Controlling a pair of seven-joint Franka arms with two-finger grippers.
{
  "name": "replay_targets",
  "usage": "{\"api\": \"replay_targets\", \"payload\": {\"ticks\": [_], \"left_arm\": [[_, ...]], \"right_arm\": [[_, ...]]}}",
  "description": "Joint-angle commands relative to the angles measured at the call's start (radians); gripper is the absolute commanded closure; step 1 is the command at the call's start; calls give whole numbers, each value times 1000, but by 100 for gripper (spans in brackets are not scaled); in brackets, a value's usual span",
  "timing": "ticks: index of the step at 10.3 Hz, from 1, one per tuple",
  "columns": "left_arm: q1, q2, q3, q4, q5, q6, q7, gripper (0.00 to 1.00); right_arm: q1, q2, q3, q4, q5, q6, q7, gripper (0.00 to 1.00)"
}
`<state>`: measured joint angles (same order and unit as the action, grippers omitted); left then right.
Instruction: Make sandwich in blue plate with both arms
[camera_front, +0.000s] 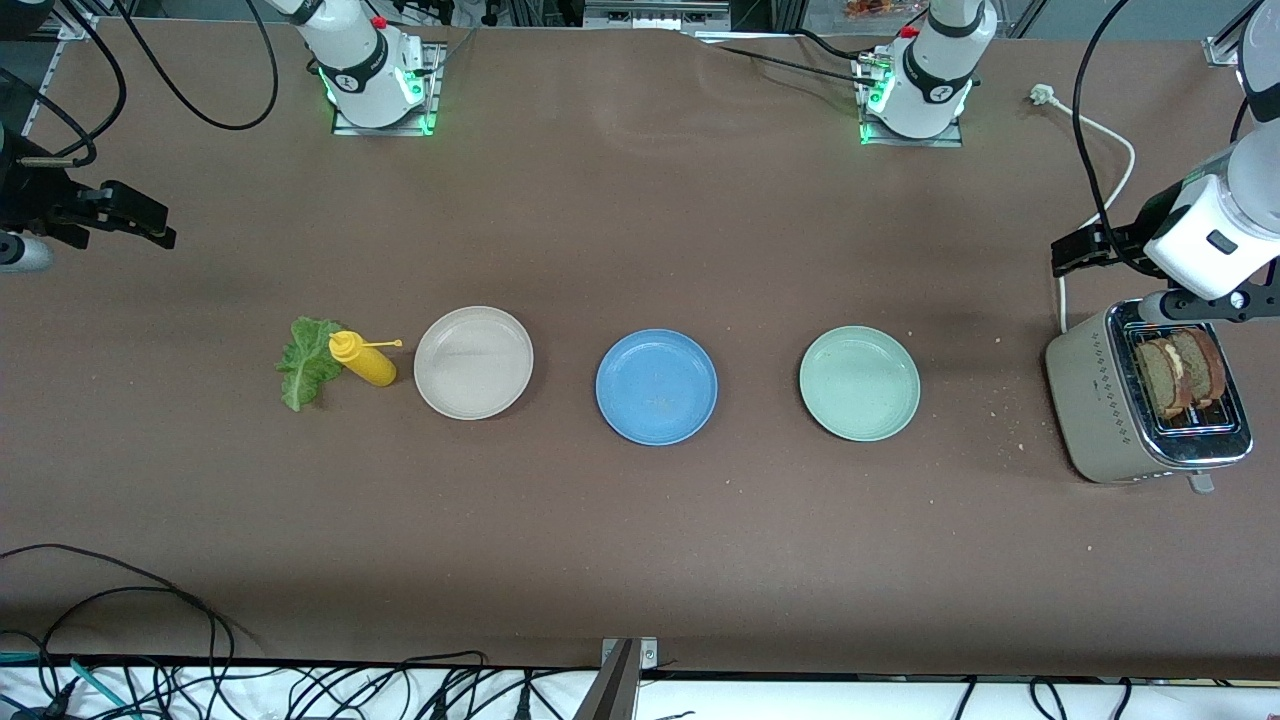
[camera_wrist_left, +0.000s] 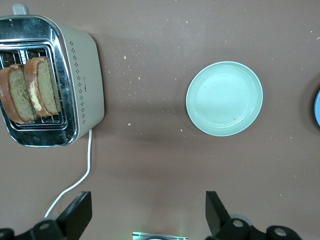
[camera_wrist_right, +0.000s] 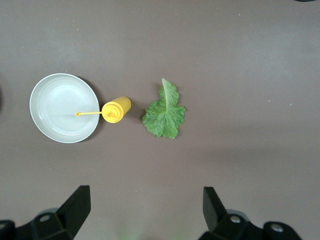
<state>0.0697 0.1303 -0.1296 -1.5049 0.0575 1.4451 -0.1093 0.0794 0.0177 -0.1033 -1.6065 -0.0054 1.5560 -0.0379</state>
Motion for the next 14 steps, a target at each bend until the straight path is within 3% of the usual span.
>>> {"api": "replay_targets", "payload": {"ticks": [1, 14], "left_arm": [[-7, 5, 4, 20, -25, -25, -10, 0], [-4, 3, 5, 12, -28, -29, 7, 0]], "right_arm": [[-13, -2, 14, 16, 1, -19, 7, 0], [-13, -2, 14, 16, 1, -19, 7, 0]]}}
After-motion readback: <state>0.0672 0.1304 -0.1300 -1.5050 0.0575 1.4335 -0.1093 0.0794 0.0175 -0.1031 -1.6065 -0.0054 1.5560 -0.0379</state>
